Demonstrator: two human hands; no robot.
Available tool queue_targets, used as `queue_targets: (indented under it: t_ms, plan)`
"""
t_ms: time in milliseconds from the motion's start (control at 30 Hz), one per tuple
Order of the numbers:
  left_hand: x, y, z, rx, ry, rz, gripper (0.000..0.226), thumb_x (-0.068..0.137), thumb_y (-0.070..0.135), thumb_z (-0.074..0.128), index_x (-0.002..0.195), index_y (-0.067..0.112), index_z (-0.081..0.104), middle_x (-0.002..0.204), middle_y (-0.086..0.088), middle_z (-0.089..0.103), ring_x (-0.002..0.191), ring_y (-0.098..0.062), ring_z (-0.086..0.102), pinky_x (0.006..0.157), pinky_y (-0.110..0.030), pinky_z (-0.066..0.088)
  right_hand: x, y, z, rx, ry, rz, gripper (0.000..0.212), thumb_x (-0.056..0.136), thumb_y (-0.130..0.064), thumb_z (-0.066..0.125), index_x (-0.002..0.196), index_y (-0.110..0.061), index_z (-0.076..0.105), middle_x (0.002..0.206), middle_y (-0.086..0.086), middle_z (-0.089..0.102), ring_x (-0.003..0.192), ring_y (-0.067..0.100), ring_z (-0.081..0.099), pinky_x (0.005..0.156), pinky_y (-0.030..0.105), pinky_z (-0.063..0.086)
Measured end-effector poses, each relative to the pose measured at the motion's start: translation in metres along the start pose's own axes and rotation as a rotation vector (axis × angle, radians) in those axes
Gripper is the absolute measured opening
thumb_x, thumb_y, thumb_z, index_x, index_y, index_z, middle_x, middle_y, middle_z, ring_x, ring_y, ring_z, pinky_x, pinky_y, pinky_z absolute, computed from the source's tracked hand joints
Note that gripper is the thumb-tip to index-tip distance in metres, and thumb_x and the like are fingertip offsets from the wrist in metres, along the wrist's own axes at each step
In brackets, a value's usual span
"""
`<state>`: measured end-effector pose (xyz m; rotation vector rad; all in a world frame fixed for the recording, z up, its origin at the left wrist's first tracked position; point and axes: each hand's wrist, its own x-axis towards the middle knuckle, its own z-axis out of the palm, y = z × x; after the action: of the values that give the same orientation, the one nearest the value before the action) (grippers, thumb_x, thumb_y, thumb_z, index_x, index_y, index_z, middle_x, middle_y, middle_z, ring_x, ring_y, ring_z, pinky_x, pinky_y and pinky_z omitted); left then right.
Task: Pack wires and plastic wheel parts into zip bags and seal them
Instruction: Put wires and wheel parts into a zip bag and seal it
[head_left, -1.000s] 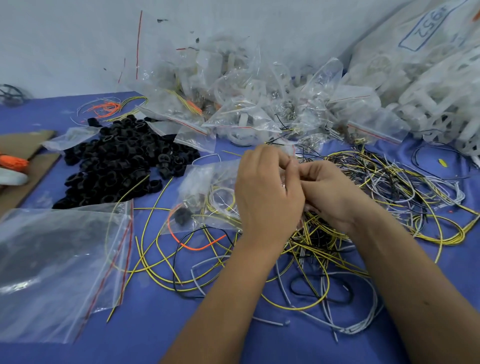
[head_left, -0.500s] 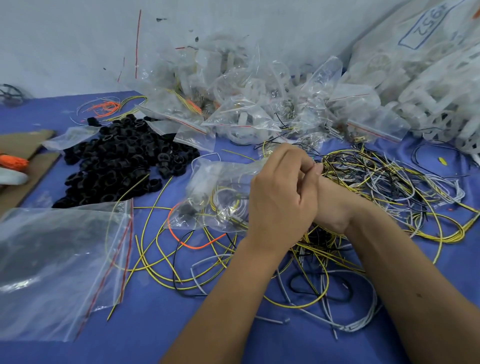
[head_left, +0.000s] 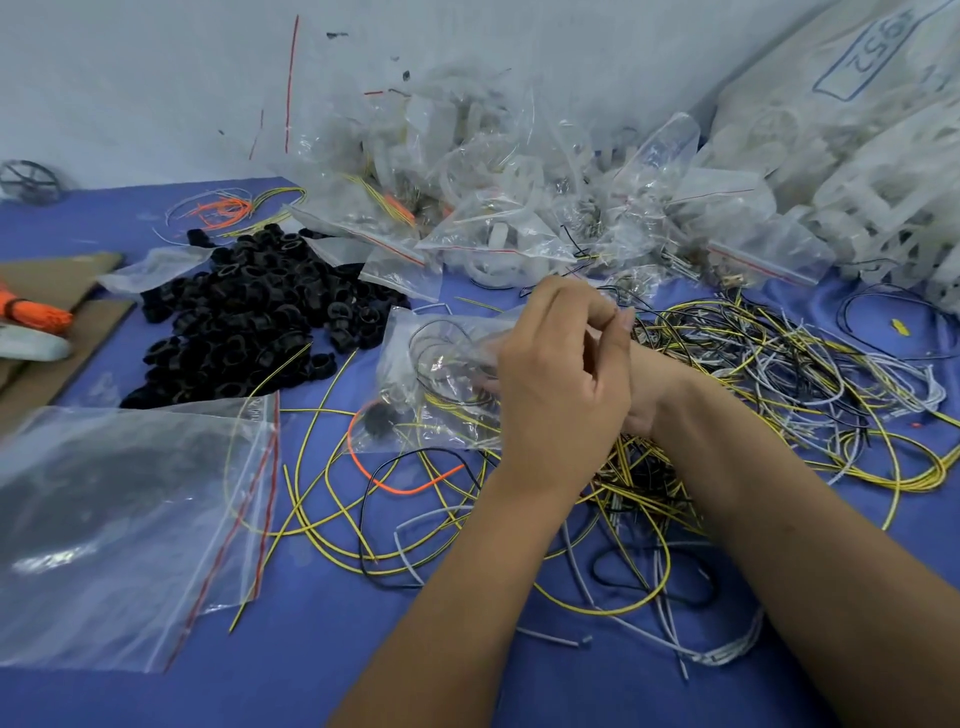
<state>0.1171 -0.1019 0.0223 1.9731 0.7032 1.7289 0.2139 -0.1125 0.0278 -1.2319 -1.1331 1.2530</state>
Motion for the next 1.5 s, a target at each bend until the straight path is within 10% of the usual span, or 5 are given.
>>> queue_targets:
  t_ms: [167,600,833,1200,1500]
  plan:
    - [0.0,-0.008,-0.002,0.064,0.049,-0.064,0.019,0.088,0.005,0.074,0.076,0.003,0.059,0.079,-0.006,0.058,0.072,-0.02,0.051,0.065,-0.033,0.042,0.007,-0.005,0.01,-0.075,-0.03,-0.18,0.032,0.098,0.01,0.043,0.09,-0.016,0.059,0.074,0.013,0.052,0.072,0.035,0.047,0.057,0.058,0.043]
    - [0.0,-0.008,-0.003,0.042,0.073,-0.045,0.019,0.089,0.0,0.073,0.076,0.002,0.059,0.08,-0.006,0.06,0.075,-0.018,0.052,0.071,-0.02,0.04,0.017,-0.009,0.006,0.593,-0.011,0.253,0.025,0.106,-0.03,0.037,0.123,-0.015,0.046,0.115,0.012,0.049,0.117,0.022,0.044,0.121,0.036,0.027]
    - [-0.001,-0.017,-0.003,0.083,0.11,-0.117,0.019,0.094,0.009,0.071,0.079,0.005,0.059,0.08,-0.004,0.057,0.073,-0.018,0.051,0.065,-0.032,0.043,0.003,-0.016,-0.001,0.077,-0.105,0.07,0.029,0.107,-0.004,0.032,0.1,-0.003,0.06,0.062,-0.005,0.069,0.047,0.004,0.063,0.039,0.016,0.045]
    - [0.001,-0.032,-0.006,0.057,0.02,-0.255,0.042,0.102,0.041,0.039,0.11,0.007,0.062,0.113,-0.004,0.059,0.11,-0.024,0.054,0.094,-0.048,0.047,0.004,-0.008,-0.006,0.427,-0.133,0.223,0.102,0.087,-0.084,0.026,0.136,-0.001,0.059,0.121,0.017,0.064,0.107,0.03,0.065,0.088,0.042,0.055]
    - [-0.009,-0.049,0.006,0.184,-0.512,-0.465,0.084,0.097,0.07,0.007,0.163,0.021,0.02,0.172,-0.001,0.011,0.158,-0.013,-0.001,0.126,-0.026,-0.007,0.009,-0.01,-0.003,0.03,0.216,0.135,0.044,0.103,-0.041,0.055,0.118,-0.003,0.07,0.117,0.021,0.072,0.109,0.035,0.07,0.1,0.059,0.051]
